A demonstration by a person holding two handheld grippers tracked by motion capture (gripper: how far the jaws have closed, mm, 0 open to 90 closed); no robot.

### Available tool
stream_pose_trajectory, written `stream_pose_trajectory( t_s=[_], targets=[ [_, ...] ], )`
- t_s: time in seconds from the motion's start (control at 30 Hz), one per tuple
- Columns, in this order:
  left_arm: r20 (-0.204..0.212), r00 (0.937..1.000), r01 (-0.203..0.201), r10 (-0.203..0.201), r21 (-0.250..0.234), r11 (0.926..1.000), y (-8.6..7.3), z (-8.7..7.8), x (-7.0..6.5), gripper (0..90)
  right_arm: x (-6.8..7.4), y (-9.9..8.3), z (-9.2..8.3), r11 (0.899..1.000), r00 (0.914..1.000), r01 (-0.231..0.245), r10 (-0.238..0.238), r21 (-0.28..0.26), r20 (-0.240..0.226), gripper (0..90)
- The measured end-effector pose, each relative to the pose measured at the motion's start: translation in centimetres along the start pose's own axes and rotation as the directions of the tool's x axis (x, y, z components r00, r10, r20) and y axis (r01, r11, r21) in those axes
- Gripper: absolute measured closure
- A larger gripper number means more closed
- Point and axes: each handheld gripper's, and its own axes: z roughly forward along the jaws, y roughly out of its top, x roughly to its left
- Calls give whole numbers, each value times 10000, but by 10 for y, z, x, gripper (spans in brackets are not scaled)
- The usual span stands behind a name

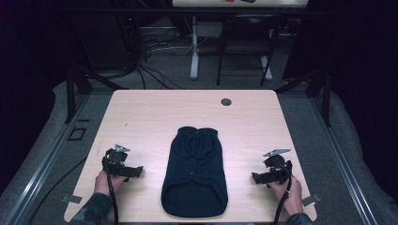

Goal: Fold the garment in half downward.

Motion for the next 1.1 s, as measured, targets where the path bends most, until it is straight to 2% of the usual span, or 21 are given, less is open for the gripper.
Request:
stream_pose_trajectory(
  t_s=[0.37,0.67,0.7,0.87,0.9,0.93,0.97,1.07,1.1],
  targets=[
    [-12,10000,23,-23,92,10000,2,0,-1,0,0,0,0,10000,10000,2,-2,5,2,0],
    [85,9996,-286,283,351,9990,7,2,-1,0,0,3,0,9998,9999,90,-89,153,-87,16],
    [260,9989,-398,384,584,9975,11,3,-1,0,0,3,0,9997,9998,163,-160,202,-150,33],
    [401,9983,-434,418,385,9983,21,2,-4,1,2,10,-3,9994,9989,220,-210,252,-412,49],
    [604,9974,-418,389,472,9980,23,1,-4,1,3,13,-5,9992,9985,311,-299,252,-469,50],
    [604,9974,-418,389,472,9980,23,1,-4,2,3,13,-5,9992,9985,311,-299,252,-469,50],
    [831,9962,-283,251,369,9989,26,0,-4,4,4,18,-8,9992,9976,336,-324,192,-604,52],
    [993,9949,-183,162,211,9996,30,-1,-3,19,6,23,-10,9993,9961,356,-347,104,-807,52],
    [1215,9926,-71,45,213,9997,34,-1,-1,22,9,28,-12,9988,9947,488,-482,47,-910,60]
  ],
)
